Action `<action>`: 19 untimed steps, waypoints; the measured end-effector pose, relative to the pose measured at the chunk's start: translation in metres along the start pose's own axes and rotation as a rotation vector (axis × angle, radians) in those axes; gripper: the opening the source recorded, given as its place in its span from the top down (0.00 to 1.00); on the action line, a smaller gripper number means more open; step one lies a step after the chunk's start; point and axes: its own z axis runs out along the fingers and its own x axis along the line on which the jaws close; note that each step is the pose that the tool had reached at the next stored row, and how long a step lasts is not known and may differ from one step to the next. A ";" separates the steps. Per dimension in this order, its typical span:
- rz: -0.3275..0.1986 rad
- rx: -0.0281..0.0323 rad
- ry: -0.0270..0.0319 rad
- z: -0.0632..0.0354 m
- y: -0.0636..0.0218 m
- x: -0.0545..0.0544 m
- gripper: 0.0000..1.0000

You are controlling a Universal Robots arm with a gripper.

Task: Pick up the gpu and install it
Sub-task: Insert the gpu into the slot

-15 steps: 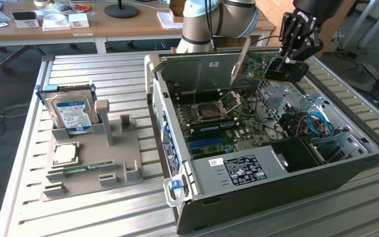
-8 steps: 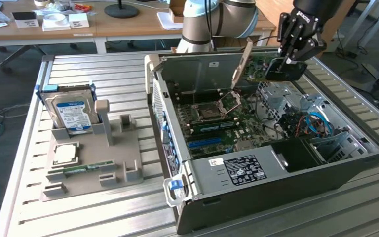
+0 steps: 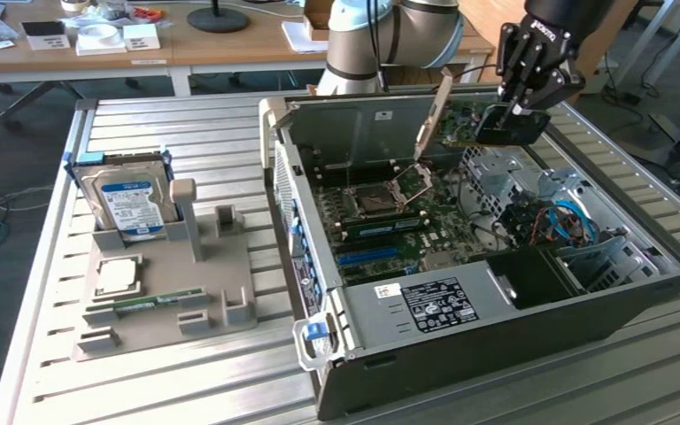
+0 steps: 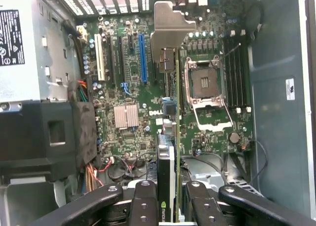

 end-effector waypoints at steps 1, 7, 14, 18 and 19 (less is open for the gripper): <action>0.000 0.0003 0.0000 0.0001 0.0023 0.000 0.73; 0.000 0.0034 -0.0003 0.0005 0.0150 0.002 0.73; 0.000 0.0046 -0.0005 0.0007 0.0193 0.002 0.73; -0.027 0.0055 0.0004 0.0008 0.0199 0.002 0.73; -0.038 0.0057 0.0007 0.0008 0.0199 0.002 0.73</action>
